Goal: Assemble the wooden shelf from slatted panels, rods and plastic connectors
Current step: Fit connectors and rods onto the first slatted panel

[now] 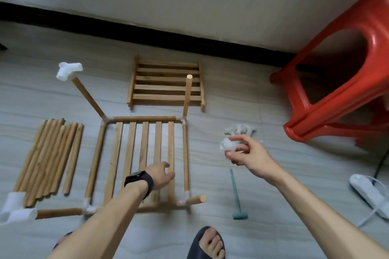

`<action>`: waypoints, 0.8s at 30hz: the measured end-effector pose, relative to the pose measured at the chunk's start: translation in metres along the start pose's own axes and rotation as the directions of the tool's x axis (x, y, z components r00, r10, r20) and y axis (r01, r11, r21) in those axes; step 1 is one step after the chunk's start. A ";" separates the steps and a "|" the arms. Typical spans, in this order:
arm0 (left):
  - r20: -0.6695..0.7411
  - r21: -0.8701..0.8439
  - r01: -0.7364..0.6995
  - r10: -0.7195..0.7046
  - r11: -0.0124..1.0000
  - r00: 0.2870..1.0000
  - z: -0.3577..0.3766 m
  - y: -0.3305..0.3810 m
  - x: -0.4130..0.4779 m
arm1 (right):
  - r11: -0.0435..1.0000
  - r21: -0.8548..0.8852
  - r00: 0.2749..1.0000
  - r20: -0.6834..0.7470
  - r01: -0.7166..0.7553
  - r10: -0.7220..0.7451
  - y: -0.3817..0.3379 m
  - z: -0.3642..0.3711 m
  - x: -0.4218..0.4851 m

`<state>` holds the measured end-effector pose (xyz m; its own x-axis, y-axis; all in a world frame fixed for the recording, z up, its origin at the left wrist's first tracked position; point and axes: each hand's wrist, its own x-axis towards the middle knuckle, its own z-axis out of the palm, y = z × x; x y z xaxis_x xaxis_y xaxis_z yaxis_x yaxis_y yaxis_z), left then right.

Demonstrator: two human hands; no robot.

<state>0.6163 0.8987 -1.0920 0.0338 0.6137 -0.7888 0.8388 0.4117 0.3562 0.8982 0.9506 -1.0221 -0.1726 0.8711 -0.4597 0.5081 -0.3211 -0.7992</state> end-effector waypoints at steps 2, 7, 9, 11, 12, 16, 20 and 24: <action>-0.051 -0.260 -0.126 0.117 0.957 0.992 -0.026 0.026 -0.032 | 0.996 -0.029 0.996 -0.007 0.089 -0.089 -0.031 0.000 -0.030; -0.071 -0.674 -0.340 0.400 0.656 0.914 -0.060 0.076 -0.135 | 0.945 -0.213 0.965 -0.029 0.247 -0.259 -0.090 0.006 -0.099; -0.094 -0.690 -0.398 0.470 0.605 0.878 -0.059 0.082 -0.164 | 0.913 -0.311 0.956 -0.043 0.264 -0.291 -0.107 0.009 -0.117; -0.156 -0.655 -0.463 0.492 0.597 0.856 -0.053 0.081 -0.181 | 0.876 -0.416 0.957 -0.049 0.242 -0.287 -0.119 0.011 -0.132; -0.185 -0.646 -0.479 0.487 0.594 0.853 -0.049 0.081 -0.187 | 0.864 -0.447 0.958 -0.053 0.231 -0.283 -0.123 0.014 -0.139; -0.239 -0.644 -0.496 0.464 0.582 0.853 -0.034 0.073 -0.195 | 0.860 -0.492 0.979 -0.067 0.136 -0.194 -0.127 0.032 -0.153; -0.219 -0.601 -0.476 0.440 0.642 0.871 -0.023 0.059 -0.190 | 0.988 -0.152 0.994 0.108 0.004 0.012 -0.125 0.040 -0.160; -0.196 -0.561 -0.450 0.416 0.695 0.888 -0.017 0.045 -0.180 | 0.984 -0.170 0.988 0.132 -0.052 0.075 -0.111 0.047 -0.156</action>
<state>0.6386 0.8180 -0.9252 0.2728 0.8483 -0.4538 0.2633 0.3878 0.8833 0.8292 0.8330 -0.8801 -0.2439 0.7878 -0.5656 0.6522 -0.2984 -0.6969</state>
